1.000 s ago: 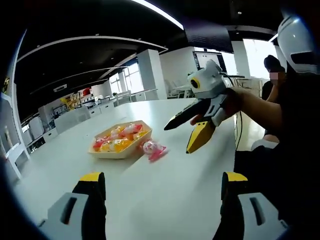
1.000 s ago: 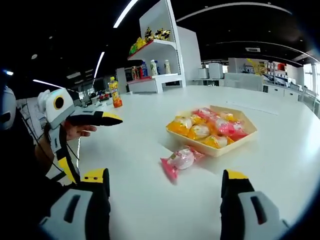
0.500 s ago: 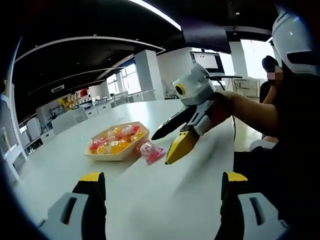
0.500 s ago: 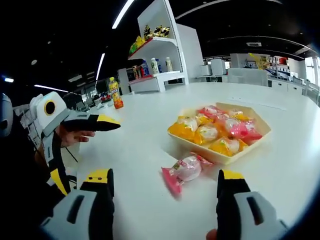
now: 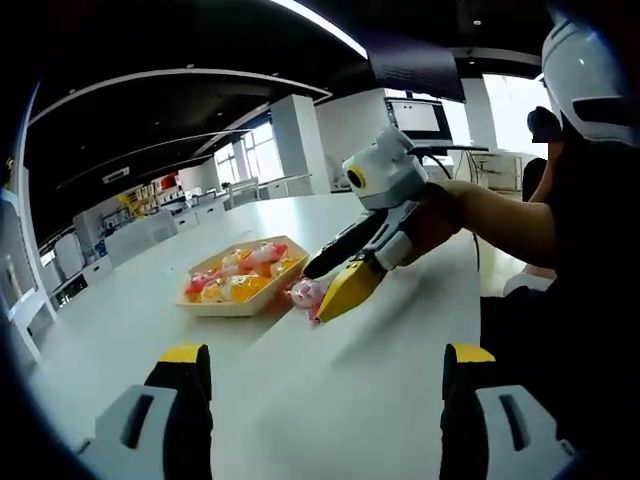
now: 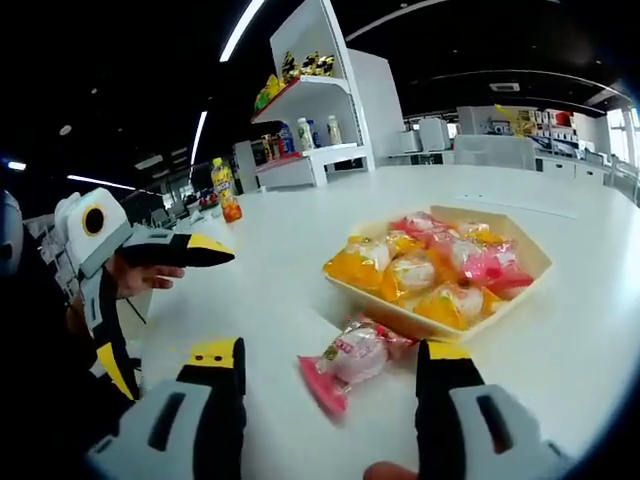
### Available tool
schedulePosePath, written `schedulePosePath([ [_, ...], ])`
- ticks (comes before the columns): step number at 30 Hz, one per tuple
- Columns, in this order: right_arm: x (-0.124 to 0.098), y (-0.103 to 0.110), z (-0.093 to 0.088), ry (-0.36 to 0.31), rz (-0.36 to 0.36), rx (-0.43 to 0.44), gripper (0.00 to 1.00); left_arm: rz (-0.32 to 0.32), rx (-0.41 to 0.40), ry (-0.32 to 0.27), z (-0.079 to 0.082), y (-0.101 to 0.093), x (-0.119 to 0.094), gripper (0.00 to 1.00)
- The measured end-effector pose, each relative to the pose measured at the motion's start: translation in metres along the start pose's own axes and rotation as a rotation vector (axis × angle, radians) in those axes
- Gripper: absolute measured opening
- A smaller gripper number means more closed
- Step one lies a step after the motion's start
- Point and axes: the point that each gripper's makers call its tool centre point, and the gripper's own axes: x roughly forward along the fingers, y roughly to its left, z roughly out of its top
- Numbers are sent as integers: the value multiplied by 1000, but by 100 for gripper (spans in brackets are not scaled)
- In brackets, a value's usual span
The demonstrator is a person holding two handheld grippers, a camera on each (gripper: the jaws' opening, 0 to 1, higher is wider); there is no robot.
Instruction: Pick up the marshmallows scattered on the table and place them into the bowl on the table
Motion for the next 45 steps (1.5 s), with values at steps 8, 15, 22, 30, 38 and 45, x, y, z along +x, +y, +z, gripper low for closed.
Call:
schedulePosePath([
  [8,8,-2,-4,8,7,-38,42,-11,2,6,-1,6,6,95],
  [15,12,6,-4,1,25,-133,30,-13,2,7,0,9,8,95],
  [22,12,6,-2,-13,15,-151,25,-15,-4,3,-1,8,7,95],
  [30,4,8,6,-57,33,-60,19,-14,3,5,0,9,8,95],
  [38,-4,0,10,-84,18,-17,15,-17,7,1,3,7,9,95],
  [45,-12,-5,11,-99,5,21,14,-23,14,3,6,5,11,95],
])
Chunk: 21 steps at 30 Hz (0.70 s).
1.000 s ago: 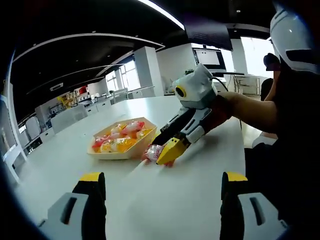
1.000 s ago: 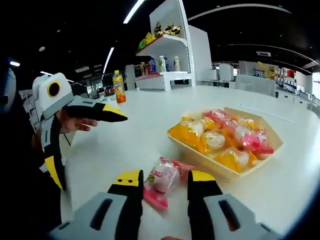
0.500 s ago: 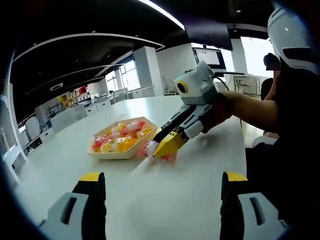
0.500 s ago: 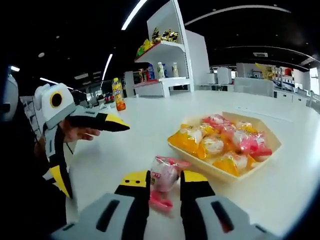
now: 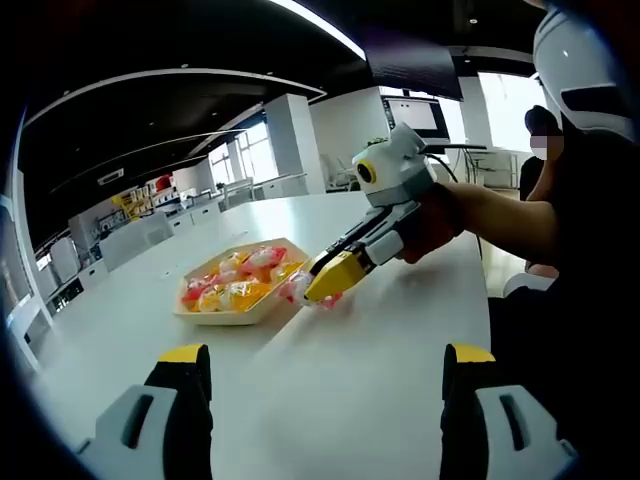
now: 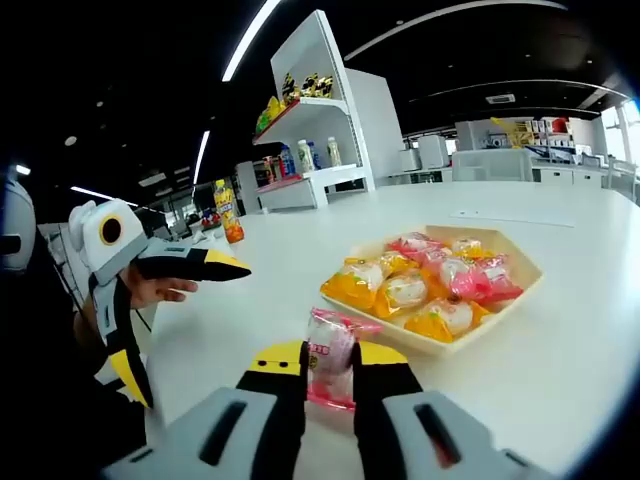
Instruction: Pick up the marshmallows scattered on the table and place them into the bowl on the table
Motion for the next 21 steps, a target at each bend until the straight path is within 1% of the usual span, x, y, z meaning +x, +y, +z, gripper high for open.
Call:
schedulePosePath([
  [3,-5,0,2,-5,-2,2,14,-2,7,-9,4,-1,0,95],
  [10,-17,-3,8,-24,-23,-1,14,5,19,-15,8,-4,-2,95],
  [15,-28,-4,14,-50,-40,19,14,13,30,-11,9,-8,-6,95],
  [18,-34,-3,16,-58,-46,18,14,18,37,-8,10,-11,-10,95],
  [21,-39,-1,17,-61,-49,13,14,15,40,-17,13,-15,-13,95],
])
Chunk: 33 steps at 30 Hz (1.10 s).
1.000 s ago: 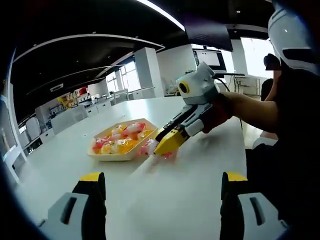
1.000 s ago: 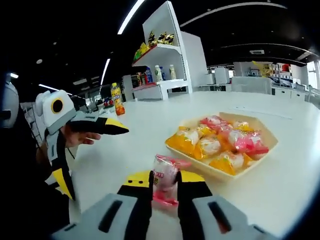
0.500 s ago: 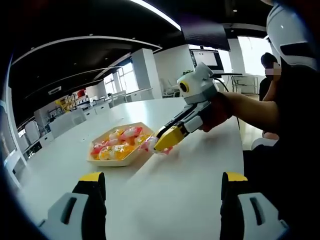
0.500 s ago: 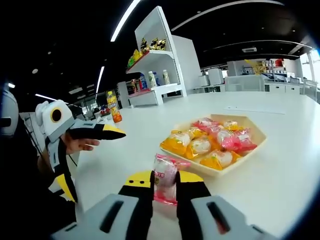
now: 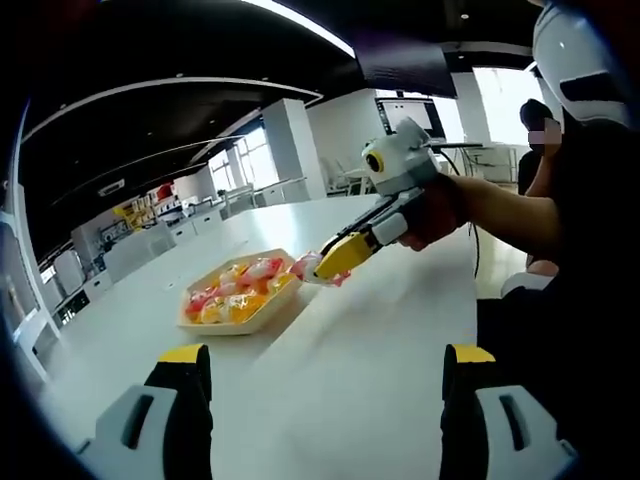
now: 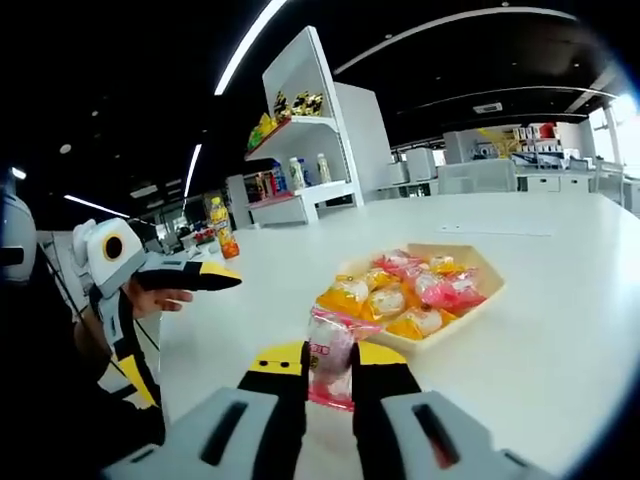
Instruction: Pick up the marshmallows scattered on the table and place them into the bowl on the table
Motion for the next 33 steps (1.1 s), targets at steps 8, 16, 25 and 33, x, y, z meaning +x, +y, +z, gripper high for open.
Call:
schedulePosePath([
  [8,-13,3,-1,-6,-22,1,14,0,8,-13,5,-10,-6,95],
  [16,-26,9,-2,-16,-37,-1,14,1,14,-8,2,-16,-11,95],
  [25,-29,10,-8,-5,-54,2,14,0,23,11,-5,-19,-14,95],
  [33,-27,14,-4,-7,-51,-7,14,12,19,8,-6,-15,-17,95],
])
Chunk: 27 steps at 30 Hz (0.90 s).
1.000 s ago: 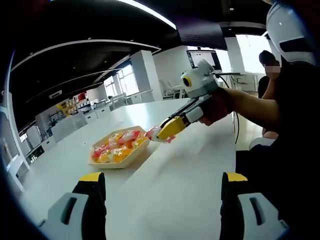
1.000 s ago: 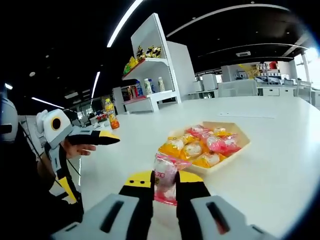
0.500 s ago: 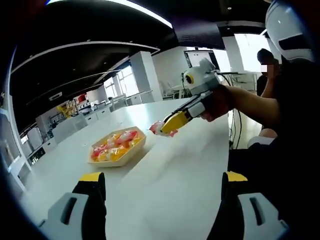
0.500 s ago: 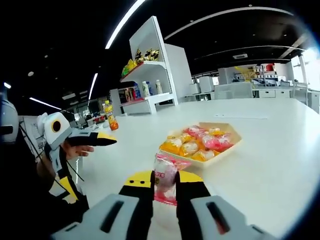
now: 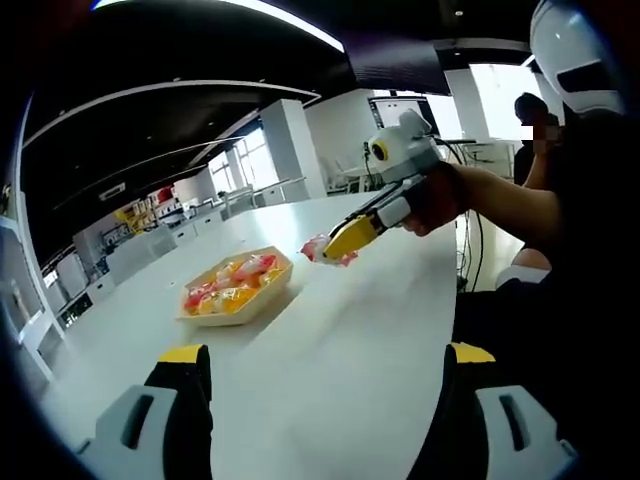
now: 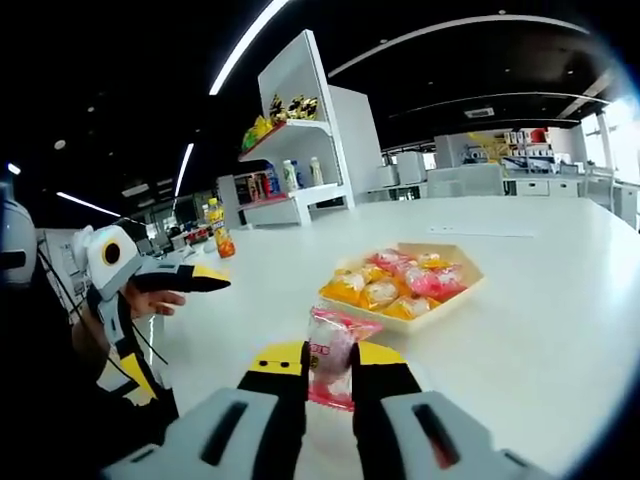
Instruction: Pick up the marshmallows scattered on the table and place them into the bowl on the table
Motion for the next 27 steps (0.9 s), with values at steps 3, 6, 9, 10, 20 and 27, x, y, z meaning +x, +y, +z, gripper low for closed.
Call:
schedulePosePath([
  [3,1,1,0,1,1,-1,14,0,2,5,-1,0,0,95],
  [6,0,1,-1,1,1,0,14,-4,8,9,-2,-2,1,95],
  [9,0,1,-1,1,1,2,14,-5,10,11,-2,-2,2,95],
  [10,-1,1,-1,0,0,2,14,-5,11,11,-2,-2,2,95],
  [20,-3,-10,3,-24,-7,40,14,-13,25,16,-1,-5,5,95],
  [27,-4,-14,6,-28,-11,49,14,-12,30,16,0,-5,4,95],
])
